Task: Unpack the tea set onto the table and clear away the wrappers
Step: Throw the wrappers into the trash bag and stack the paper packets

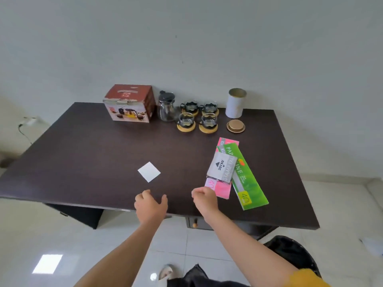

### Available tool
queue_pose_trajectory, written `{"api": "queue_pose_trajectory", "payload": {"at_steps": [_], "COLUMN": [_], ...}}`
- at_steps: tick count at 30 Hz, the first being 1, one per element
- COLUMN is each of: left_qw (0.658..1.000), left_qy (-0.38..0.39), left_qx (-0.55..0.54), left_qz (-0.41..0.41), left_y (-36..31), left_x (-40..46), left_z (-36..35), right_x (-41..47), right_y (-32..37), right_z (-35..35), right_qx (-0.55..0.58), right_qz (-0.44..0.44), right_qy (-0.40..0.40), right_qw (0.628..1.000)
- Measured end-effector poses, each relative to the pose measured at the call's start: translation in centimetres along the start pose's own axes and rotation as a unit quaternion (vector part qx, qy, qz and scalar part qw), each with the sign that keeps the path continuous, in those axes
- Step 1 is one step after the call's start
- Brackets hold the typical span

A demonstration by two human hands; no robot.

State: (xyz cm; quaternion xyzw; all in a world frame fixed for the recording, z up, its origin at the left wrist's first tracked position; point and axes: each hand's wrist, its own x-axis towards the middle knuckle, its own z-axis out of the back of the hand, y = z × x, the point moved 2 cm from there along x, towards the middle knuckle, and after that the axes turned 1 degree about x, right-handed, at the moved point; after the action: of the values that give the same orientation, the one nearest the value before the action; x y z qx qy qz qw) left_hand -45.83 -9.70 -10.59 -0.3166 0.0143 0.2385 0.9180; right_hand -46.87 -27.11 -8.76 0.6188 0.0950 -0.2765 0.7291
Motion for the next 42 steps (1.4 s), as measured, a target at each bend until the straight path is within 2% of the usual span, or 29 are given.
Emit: {"api": "queue_pose_trajectory", "payload": {"at_steps": [3, 8, 11, 16, 18, 23, 25, 28, 32, 37, 42], "left_qw": [0.993, 0.963, 0.946, 0.941, 0.941, 0.937, 0.937, 0.938, 0.951, 0.947, 0.912], "left_qy": [0.015, 0.139, 0.203, 0.220, 0.224, 0.233, 0.231, 0.220, 0.184, 0.131, 0.176], "left_qx": [0.114, 0.231, 0.252, 0.255, 0.255, 0.260, 0.262, 0.269, 0.249, 0.247, 0.229], "left_qz": [0.019, 0.015, 0.020, 0.015, 0.012, 0.011, 0.016, 0.018, -0.001, -0.156, -0.292], "left_y": [3.0, 4.9, 5.0, 5.1, 5.2, 5.2, 5.2, 5.1, 5.5, 4.7, -3.9], "left_x": [4.7, 10.2, 11.6, 12.0, 12.2, 12.4, 12.4, 12.5, 12.0, 9.2, 1.9], "left_z": [2.2, 2.9, 2.7, 2.5, 2.5, 2.7, 2.7, 2.7, 2.8, 1.3, -5.4], "right_x": [1.4, 4.6, 6.1, 8.2, 9.1, 10.6, 10.8, 10.2, 7.8, 4.7, 1.7], "right_y": [1.9, 3.9, 4.6, 6.3, 6.7, 7.2, 7.1, 6.2, 4.5, 2.1, -0.5], "right_z": [-5.2, -11.8, -14.7, -18.0, -19.1, -19.6, -19.3, -17.1, -11.6, -2.6, 6.7], "right_qx": [-0.058, -0.165, -0.229, -0.373, -0.406, -0.411, -0.394, -0.258, -0.140, -0.078, -0.019], "right_qz": [0.022, 0.046, 0.040, 0.074, 0.063, -0.021, -0.017, -0.003, 0.047, 0.064, 0.036], "right_qy": [0.020, 0.032, 0.003, -0.070, -0.062, -0.028, -0.010, 0.004, -0.030, -0.102, -0.200], "right_qw": [0.998, 0.985, 0.973, 0.922, 0.910, 0.911, 0.919, 0.966, 0.989, 0.990, 0.979]}}
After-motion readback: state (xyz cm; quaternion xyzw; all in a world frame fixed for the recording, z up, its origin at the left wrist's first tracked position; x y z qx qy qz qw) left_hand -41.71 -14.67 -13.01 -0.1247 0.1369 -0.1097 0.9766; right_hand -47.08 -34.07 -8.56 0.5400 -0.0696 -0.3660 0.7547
